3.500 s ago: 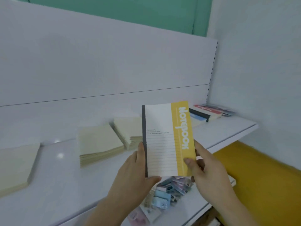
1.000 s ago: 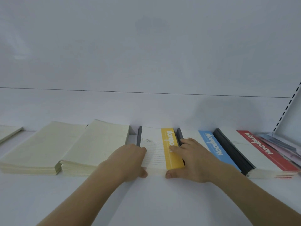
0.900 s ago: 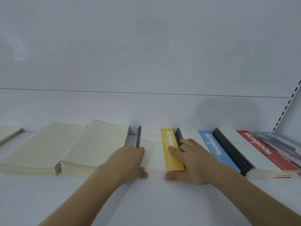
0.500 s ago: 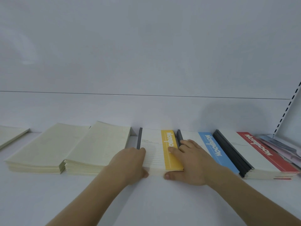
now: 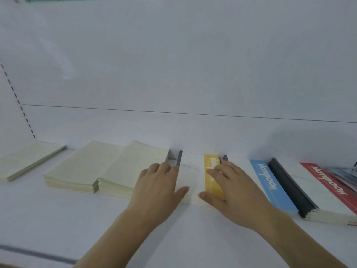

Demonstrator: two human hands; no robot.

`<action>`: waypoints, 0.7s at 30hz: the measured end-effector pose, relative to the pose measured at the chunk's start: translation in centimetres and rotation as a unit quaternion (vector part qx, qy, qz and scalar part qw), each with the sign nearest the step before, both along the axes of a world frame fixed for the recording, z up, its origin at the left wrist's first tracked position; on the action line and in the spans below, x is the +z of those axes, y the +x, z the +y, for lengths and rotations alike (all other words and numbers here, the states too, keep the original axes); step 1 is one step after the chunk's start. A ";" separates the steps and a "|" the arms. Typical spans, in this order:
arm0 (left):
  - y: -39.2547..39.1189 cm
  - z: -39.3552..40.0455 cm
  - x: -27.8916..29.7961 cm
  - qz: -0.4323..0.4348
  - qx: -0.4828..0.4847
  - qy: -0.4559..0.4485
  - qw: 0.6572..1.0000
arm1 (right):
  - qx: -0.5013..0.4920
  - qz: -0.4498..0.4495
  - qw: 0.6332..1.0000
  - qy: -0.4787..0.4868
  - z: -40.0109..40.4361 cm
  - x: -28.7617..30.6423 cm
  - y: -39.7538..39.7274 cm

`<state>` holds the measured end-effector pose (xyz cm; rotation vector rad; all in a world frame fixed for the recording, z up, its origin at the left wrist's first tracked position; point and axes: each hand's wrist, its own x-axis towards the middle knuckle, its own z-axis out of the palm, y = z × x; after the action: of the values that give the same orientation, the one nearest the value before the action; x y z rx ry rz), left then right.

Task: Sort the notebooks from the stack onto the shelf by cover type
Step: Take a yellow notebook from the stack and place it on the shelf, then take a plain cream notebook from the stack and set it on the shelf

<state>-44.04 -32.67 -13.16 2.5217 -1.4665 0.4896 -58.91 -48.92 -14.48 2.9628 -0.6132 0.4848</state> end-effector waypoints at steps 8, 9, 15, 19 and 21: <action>3.3 6.5 -1.5 -0.007 0.012 -0.089 0.996 | 0.002 -0.026 1.000 0.014 6.9 0.1 4.2; 3.9 7.8 -1.5 -0.006 0.017 -0.093 0.995 | 0.006 -0.016 1.000 0.018 8.1 0.4 4.9; 9.1 16.8 -1.3 -0.013 0.048 -0.111 0.993 | 0.011 -0.019 1.000 0.006 16.8 1.3 10.5; 13.7 23.9 -1.6 -0.007 0.075 -0.097 0.992 | 0.010 -0.008 1.000 0.023 23.4 0.9 15.0; 16.1 27.1 -2.1 0.009 0.087 -0.097 0.991 | 0.018 -0.002 1.000 0.025 26.6 0.8 17.3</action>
<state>-27.97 -5.61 -15.24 2.5009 -1.1365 0.6038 -41.63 -22.29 -13.72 3.0251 -0.5813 0.4860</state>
